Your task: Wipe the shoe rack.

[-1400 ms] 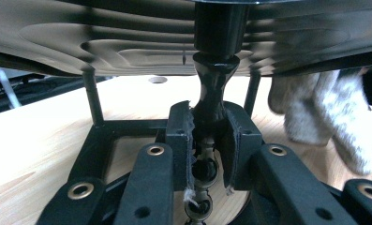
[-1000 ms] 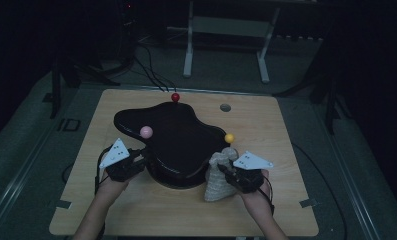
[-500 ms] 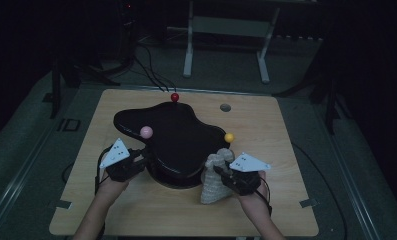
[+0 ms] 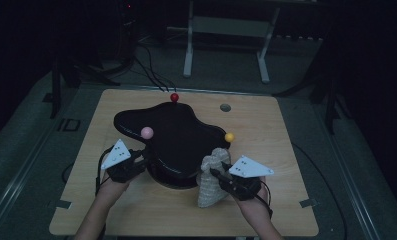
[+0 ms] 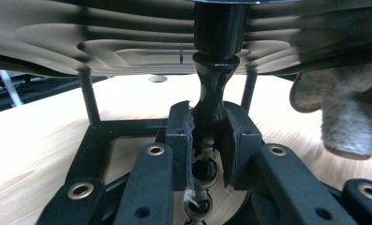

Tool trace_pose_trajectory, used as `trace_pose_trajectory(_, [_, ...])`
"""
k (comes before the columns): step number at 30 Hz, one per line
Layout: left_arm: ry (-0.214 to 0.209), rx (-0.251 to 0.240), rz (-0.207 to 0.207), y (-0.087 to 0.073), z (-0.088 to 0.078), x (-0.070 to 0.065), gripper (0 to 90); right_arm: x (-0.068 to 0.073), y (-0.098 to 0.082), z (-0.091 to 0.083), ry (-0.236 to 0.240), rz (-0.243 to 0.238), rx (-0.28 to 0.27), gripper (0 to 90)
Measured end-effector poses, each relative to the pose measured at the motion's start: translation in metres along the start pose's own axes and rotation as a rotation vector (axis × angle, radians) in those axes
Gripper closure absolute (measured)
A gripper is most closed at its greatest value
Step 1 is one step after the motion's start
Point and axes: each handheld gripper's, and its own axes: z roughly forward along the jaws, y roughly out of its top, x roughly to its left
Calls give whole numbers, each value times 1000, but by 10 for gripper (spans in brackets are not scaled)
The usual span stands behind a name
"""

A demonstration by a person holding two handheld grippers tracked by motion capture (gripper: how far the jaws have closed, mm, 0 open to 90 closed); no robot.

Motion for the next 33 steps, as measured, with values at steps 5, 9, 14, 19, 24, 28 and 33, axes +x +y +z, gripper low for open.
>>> trace_pose_trajectory(5, [-1,1,-3,0,0,0,748,4,-11,11,4,-9,65,716])
trace_pose_trajectory(9, [-2,1,1,0,0,0,748,4,4,-5,6,-4,0,716])
trace_pose_trajectory(14, [0,3,-1,0,0,-1,748,13,9,-5,5,-38,-15,717])
trace_pose_trajectory(19, [5,8,-2,1,0,-1,748,11,3,-2,12,-17,12,716])
trace_pose_trajectory(24, [8,10,4,2,0,-3,748,23,15,-16,38,-48,-44,716])
trace_pose_trajectory(28, [12,7,-2,1,0,-3,748,23,2,-5,39,-31,-9,716])
trace_pose_trajectory(33, [13,11,2,2,0,-3,748,25,11,-16,46,-43,-42,715])
